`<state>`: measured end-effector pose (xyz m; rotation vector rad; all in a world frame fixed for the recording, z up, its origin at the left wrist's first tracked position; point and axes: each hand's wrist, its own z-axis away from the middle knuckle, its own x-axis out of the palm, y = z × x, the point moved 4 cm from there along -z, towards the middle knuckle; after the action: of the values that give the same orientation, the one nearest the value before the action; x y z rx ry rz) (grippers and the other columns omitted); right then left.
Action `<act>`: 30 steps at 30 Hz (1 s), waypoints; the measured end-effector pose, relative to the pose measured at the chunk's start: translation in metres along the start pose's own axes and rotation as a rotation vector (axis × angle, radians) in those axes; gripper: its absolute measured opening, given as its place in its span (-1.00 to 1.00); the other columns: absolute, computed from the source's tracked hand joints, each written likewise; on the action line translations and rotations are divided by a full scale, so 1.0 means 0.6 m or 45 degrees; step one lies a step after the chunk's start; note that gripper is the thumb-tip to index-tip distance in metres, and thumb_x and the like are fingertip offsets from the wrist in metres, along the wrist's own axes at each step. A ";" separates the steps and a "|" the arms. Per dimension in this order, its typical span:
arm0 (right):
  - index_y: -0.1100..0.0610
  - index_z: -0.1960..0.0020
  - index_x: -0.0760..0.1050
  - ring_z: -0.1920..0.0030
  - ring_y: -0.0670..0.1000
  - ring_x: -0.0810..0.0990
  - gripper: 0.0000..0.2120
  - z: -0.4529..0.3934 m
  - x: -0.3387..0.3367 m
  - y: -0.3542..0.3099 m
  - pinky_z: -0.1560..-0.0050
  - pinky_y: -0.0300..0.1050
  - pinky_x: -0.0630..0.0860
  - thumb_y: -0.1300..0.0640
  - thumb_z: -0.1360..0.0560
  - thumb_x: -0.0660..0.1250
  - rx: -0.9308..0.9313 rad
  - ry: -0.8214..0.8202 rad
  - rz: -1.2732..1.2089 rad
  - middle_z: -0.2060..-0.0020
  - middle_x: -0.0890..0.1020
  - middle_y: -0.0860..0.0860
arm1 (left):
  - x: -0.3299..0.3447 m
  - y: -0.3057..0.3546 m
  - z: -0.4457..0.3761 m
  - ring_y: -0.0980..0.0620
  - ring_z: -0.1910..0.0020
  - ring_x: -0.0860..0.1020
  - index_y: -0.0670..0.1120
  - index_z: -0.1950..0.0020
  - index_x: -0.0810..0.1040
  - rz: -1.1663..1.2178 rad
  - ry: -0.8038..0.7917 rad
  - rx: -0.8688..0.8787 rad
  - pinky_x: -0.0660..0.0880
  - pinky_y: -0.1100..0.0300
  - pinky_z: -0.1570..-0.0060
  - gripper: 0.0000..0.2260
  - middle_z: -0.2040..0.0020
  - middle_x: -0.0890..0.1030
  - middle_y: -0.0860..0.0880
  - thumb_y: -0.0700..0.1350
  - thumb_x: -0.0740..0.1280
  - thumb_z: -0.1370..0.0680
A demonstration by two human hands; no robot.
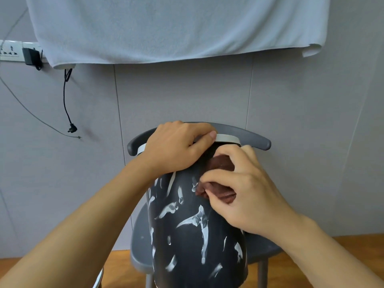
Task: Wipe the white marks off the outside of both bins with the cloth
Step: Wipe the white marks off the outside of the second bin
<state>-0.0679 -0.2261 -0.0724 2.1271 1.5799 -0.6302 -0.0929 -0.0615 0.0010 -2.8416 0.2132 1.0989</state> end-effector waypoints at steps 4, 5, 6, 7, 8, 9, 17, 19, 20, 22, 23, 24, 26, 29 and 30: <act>-0.09 -0.20 0.63 -0.21 -0.01 0.42 -0.69 0.006 -0.015 0.015 -0.17 -0.18 0.51 -0.03 -0.46 0.48 0.118 0.099 -0.039 -0.25 0.46 -0.08 | 0.002 0.010 -0.002 0.02 0.39 0.38 0.15 -0.07 0.58 -0.020 0.000 0.017 0.46 0.02 0.30 -0.67 0.48 0.37 0.14 0.21 0.05 -0.63; -0.09 -0.26 0.58 -0.23 -0.02 0.44 -0.60 0.004 -0.020 0.023 -0.23 -0.25 0.47 -0.02 -0.44 0.52 0.205 0.177 -0.094 -0.25 0.46 -0.10 | 0.002 0.010 -0.003 0.00 0.38 0.38 0.15 -0.06 0.58 -0.017 0.005 0.013 0.47 0.01 0.30 -0.67 0.48 0.37 0.14 0.20 0.06 -0.63; -0.10 -0.31 0.53 -0.26 -0.05 0.46 -0.51 0.003 -0.024 0.030 -0.27 -0.29 0.44 -0.01 -0.41 0.56 0.294 0.241 -0.162 -0.25 0.46 -0.13 | 0.002 0.010 -0.003 0.01 0.38 0.39 0.14 -0.05 0.58 -0.011 0.013 0.010 0.47 0.01 0.30 -0.68 0.48 0.39 0.15 0.20 0.07 -0.62; -0.09 -0.32 0.50 -0.28 -0.06 0.47 -0.46 0.002 -0.025 0.035 -0.29 -0.31 0.44 -0.01 -0.39 0.59 0.357 0.285 -0.213 -0.25 0.46 -0.13 | 0.002 0.008 -0.003 0.02 0.38 0.40 0.14 -0.04 0.59 -0.004 0.018 0.008 0.47 0.01 0.30 -0.68 0.47 0.41 0.16 0.20 0.07 -0.62; -0.07 -0.32 0.51 -0.30 -0.04 0.48 -0.45 0.003 -0.023 0.037 -0.31 -0.29 0.44 -0.02 -0.39 0.60 0.384 0.306 -0.220 -0.25 0.46 -0.11 | 0.003 0.006 -0.003 0.03 0.38 0.41 0.15 -0.04 0.59 0.002 0.017 0.003 0.47 0.01 0.29 -0.68 0.46 0.43 0.17 0.20 0.07 -0.62; -0.05 -0.33 0.55 -0.32 0.01 0.49 -0.47 0.007 -0.018 0.036 -0.34 -0.23 0.45 -0.04 -0.40 0.59 0.384 0.308 -0.188 -0.28 0.46 -0.08 | 0.003 0.003 -0.003 0.03 0.36 0.42 0.15 -0.05 0.59 0.008 0.013 -0.001 0.48 0.00 0.28 -0.67 0.44 0.44 0.17 0.21 0.06 -0.62; 0.02 -0.30 0.57 -0.22 0.05 0.46 -0.56 0.043 0.010 0.017 -0.16 -0.23 0.54 0.01 -0.45 0.54 0.272 0.122 -0.069 -0.24 0.43 -0.02 | 0.010 -0.019 -0.003 0.03 0.32 0.50 0.22 -0.10 0.59 0.020 0.084 -0.007 0.45 0.09 0.30 -0.65 0.32 0.59 0.13 0.32 0.09 -0.62; -0.01 -0.28 0.54 -0.18 0.05 0.50 -0.54 0.055 0.017 0.004 -0.05 -0.07 0.66 -0.02 -0.41 0.53 0.198 0.010 -0.066 -0.21 0.44 -0.04 | 0.011 -0.032 -0.001 0.04 0.30 0.49 0.23 -0.08 0.59 0.037 0.096 -0.035 0.46 0.10 0.28 -0.61 0.29 0.59 0.16 0.40 0.10 -0.58; -0.03 -0.28 0.53 -0.17 0.04 0.51 -0.54 0.058 0.016 0.002 -0.03 -0.05 0.68 -0.05 -0.41 0.51 0.179 -0.027 -0.066 -0.21 0.44 -0.06 | 0.011 -0.036 0.000 0.03 0.29 0.51 0.23 -0.07 0.59 0.042 0.095 -0.044 0.48 0.08 0.26 -0.60 0.27 0.60 0.16 0.42 0.09 -0.56; -0.05 -0.30 0.51 -0.17 0.00 0.51 -0.54 0.050 0.009 0.005 -0.07 -0.08 0.64 -0.10 -0.43 0.45 0.186 -0.033 -0.088 -0.19 0.46 -0.11 | 0.013 -0.038 0.001 0.00 0.24 0.55 0.24 -0.08 0.59 0.036 0.092 -0.054 0.52 0.04 0.21 -0.58 0.23 0.64 0.15 0.43 0.08 -0.55; -0.05 -0.33 0.49 -0.18 -0.02 0.50 -0.52 0.042 0.005 0.011 -0.11 -0.12 0.60 -0.11 -0.44 0.44 0.227 -0.004 -0.122 -0.19 0.47 -0.14 | 0.013 -0.037 0.000 -0.01 0.21 0.57 0.24 -0.09 0.59 0.030 0.092 -0.059 0.52 0.03 0.19 -0.58 0.21 0.65 0.15 0.43 0.08 -0.55; -0.06 -0.36 0.46 -0.21 -0.05 0.49 -0.48 0.033 0.001 0.019 -0.15 -0.17 0.55 -0.10 -0.45 0.46 0.296 0.040 -0.166 -0.21 0.47 -0.16 | 0.014 -0.036 0.000 -0.02 0.19 0.58 0.24 -0.10 0.59 0.028 0.092 -0.061 0.53 0.03 0.18 -0.58 0.20 0.66 0.15 0.44 0.08 -0.54; -0.05 -0.36 0.45 -0.22 -0.05 0.49 -0.46 0.015 -0.007 0.030 -0.17 -0.20 0.50 -0.03 -0.44 0.54 0.416 0.130 -0.203 -0.22 0.49 -0.17 | 0.015 -0.032 -0.001 -0.03 0.20 0.59 0.23 -0.10 0.60 0.025 0.096 -0.046 0.53 0.02 0.18 -0.57 0.20 0.67 0.13 0.43 0.09 -0.55; 0.02 -0.24 0.53 -0.16 0.03 0.50 -0.56 0.015 -0.001 0.020 -0.12 -0.05 0.56 0.07 -0.42 0.56 0.302 0.043 -0.136 -0.14 0.48 -0.09 | 0.015 -0.035 -0.001 -0.02 0.18 0.60 0.23 -0.10 0.60 0.038 0.094 -0.045 0.53 0.01 0.17 -0.58 0.18 0.68 0.13 0.42 0.10 -0.56; 0.02 -0.22 0.53 -0.13 0.02 0.49 -0.59 0.024 0.003 0.012 -0.07 -0.04 0.57 0.05 -0.41 0.55 0.225 -0.033 -0.113 -0.11 0.46 -0.09 | 0.015 -0.040 -0.001 -0.02 0.18 0.59 0.23 -0.10 0.60 0.046 0.091 -0.058 0.53 0.01 0.16 -0.60 0.17 0.68 0.15 0.41 0.11 -0.56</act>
<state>-0.0624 -0.2350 -0.0849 2.1722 1.6669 -0.8523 -0.0823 -0.0389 -0.0040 -2.9317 0.2486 1.0220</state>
